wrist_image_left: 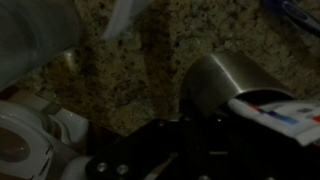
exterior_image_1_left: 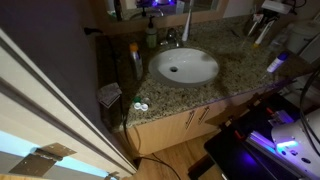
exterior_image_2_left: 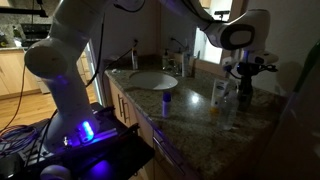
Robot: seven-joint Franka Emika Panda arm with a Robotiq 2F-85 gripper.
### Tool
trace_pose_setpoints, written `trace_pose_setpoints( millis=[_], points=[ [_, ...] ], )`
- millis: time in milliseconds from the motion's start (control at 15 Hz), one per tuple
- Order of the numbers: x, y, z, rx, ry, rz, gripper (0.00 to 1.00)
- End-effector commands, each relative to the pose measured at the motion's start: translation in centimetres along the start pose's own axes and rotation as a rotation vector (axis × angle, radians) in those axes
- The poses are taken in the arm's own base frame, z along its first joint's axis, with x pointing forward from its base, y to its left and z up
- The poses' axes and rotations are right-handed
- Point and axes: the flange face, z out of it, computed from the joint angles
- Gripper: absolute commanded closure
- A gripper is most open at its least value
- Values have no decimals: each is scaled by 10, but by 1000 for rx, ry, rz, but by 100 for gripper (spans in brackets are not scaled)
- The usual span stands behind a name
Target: Move the silver cup to the left, remove the toothpaste from the cup and place it on the left side of the counter then take out the toothbrush and place it on the left side of the counter
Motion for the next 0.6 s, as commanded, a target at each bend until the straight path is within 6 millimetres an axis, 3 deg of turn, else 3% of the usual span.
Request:
trace_pose_setpoints(
  millis=[0, 133, 267, 533],
  points=[
    [-1, -1, -10, 24, 0, -11, 100],
    [2, 0, -22, 39, 3, 7, 98],
    [6, 2, -49, 68, 22, 10, 98],
    [6, 6, -141, 80, 152, -97, 98]
  ],
)
